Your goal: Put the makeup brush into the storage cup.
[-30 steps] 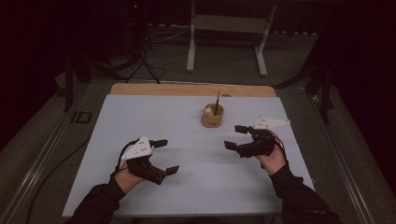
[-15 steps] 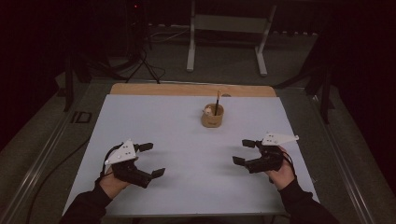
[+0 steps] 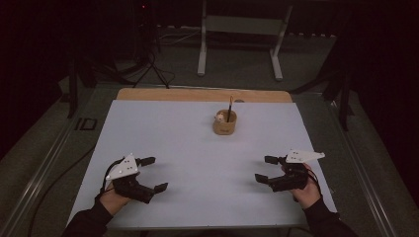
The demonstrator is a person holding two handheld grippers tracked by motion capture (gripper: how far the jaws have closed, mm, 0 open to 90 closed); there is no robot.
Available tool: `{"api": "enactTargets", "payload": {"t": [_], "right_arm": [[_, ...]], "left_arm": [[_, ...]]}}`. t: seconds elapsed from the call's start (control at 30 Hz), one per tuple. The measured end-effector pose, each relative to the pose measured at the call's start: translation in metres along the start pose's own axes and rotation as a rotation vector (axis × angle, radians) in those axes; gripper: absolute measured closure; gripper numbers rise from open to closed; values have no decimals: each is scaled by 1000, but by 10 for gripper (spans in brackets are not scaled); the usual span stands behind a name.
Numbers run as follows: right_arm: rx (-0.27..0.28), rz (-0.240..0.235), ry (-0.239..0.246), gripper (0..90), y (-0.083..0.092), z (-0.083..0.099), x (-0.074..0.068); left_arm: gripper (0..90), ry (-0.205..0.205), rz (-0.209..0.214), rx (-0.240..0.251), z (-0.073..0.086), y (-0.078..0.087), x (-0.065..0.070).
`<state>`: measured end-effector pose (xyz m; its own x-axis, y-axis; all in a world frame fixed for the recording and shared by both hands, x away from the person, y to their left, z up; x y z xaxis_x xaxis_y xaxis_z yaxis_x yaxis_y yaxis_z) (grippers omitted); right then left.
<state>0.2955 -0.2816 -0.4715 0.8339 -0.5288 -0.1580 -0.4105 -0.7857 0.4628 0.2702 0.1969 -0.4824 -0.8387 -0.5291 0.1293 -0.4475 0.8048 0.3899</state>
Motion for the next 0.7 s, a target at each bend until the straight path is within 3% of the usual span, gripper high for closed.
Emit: {"api": "enactTargets", "payload": {"t": [0.33,0.5,0.7], "right_arm": [[-35,6,24,138,-1,16,1],[-26,30,50,140,-2,22,3],[-39,39,57,141,-4,28,5]], "left_arm": [[26,11,-25,-14,14,3,-5],[26,0,-46,-30,20,2,-5],[26,3,-71,-12,22,4,-7]]}}
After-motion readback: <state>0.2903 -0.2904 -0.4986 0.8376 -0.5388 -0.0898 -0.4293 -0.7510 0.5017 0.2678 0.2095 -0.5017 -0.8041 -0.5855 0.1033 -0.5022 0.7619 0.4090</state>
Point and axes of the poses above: each handheld gripper's, and its own axes: y roughly backward along the jaws, z roughly out of its underside, x roughly to its right, the point moved 1 cm from there along -y, roughly forward along the jaws, and after that the axes turned 3 degrees about y, right-handed, at the moved point
